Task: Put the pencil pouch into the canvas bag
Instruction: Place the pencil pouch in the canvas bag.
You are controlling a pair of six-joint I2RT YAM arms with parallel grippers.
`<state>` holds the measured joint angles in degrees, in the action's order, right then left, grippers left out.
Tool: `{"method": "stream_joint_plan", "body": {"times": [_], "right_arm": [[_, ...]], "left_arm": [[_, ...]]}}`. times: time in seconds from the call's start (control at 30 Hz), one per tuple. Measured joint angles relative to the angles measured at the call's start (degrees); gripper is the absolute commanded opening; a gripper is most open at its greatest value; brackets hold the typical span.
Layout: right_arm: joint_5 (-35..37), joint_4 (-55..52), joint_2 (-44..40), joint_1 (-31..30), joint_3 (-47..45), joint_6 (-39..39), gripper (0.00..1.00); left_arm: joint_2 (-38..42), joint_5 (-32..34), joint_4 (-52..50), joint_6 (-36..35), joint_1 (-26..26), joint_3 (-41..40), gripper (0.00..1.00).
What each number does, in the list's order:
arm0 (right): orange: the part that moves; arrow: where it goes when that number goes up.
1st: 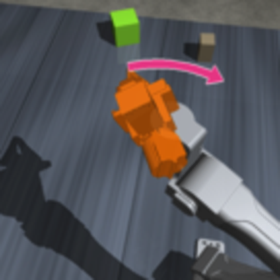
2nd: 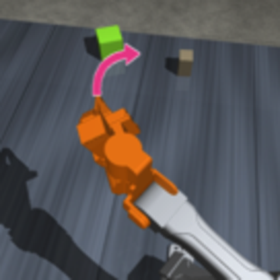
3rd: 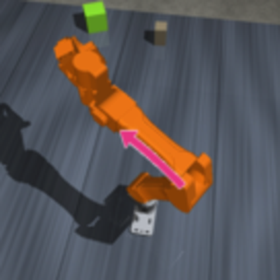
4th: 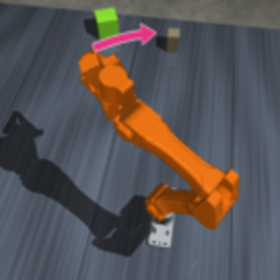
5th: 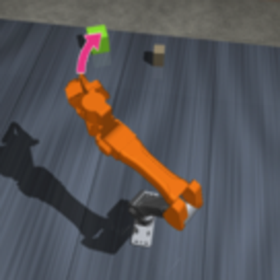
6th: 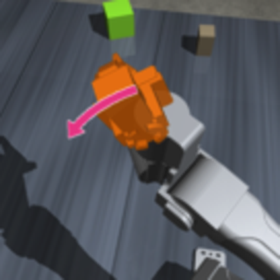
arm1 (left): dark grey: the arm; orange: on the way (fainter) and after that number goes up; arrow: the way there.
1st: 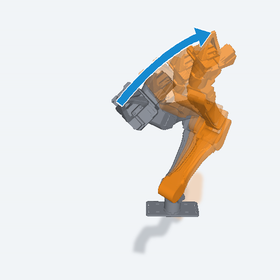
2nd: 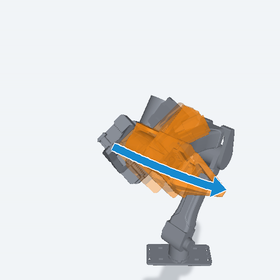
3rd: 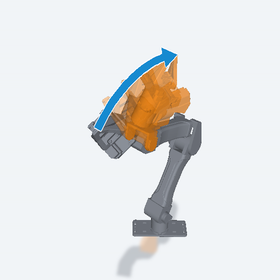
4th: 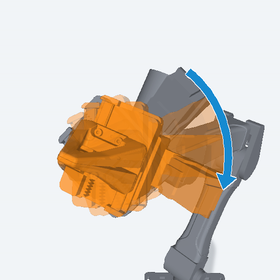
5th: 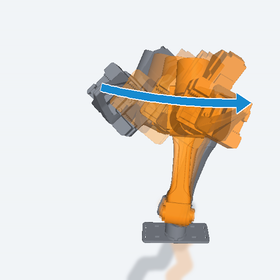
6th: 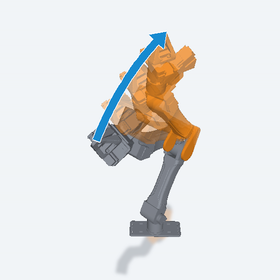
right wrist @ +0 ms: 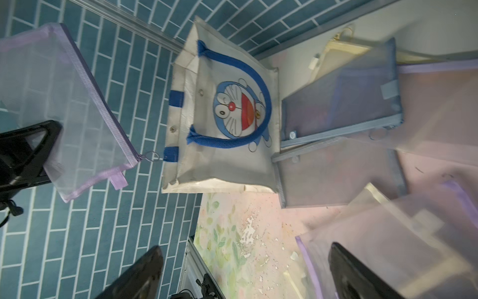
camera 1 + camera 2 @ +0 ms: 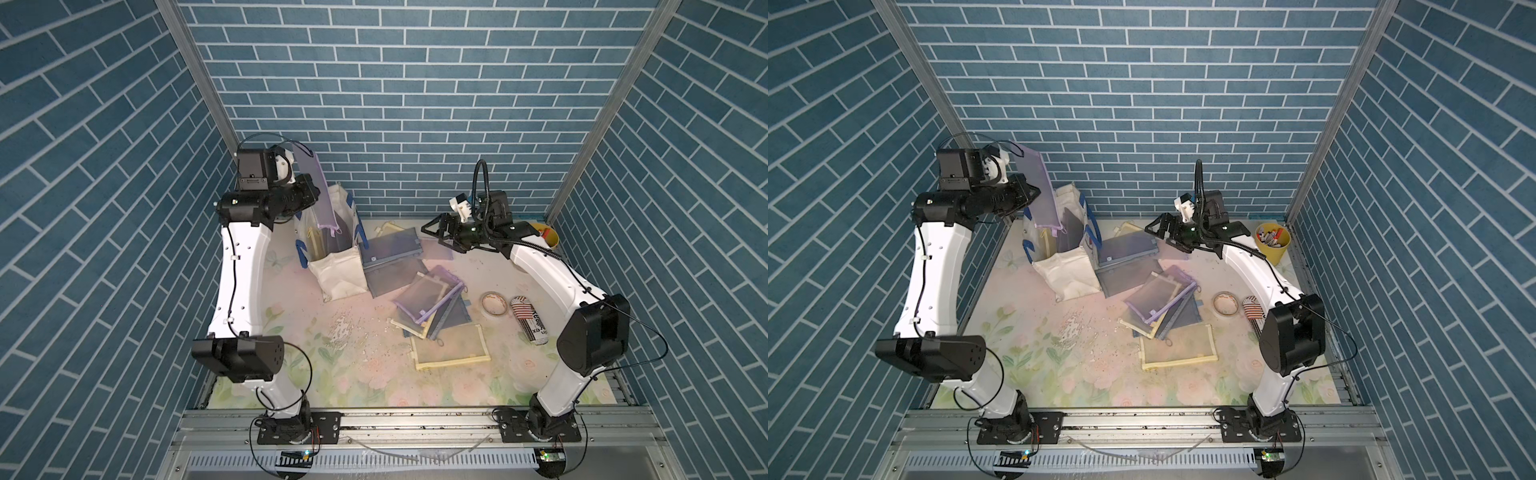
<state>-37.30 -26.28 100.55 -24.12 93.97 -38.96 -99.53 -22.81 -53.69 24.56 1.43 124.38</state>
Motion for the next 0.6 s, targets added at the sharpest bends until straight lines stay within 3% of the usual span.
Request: {"method": "stream_joint_plan", "body": {"times": [0.3,0.6], "right_arm": [[7.65,-7.72,0.17,0.02,0.22,1.55,0.99],[9.86,-8.04,0.17,0.02,-0.83,1.53,0.99]], "left_arm": [[-13.99,3.58,-5.95,-1.86,-1.88,4.59,0.0],[-15.41,3.72,-3.69,-1.86,-5.11,-0.9,0.0]]}}
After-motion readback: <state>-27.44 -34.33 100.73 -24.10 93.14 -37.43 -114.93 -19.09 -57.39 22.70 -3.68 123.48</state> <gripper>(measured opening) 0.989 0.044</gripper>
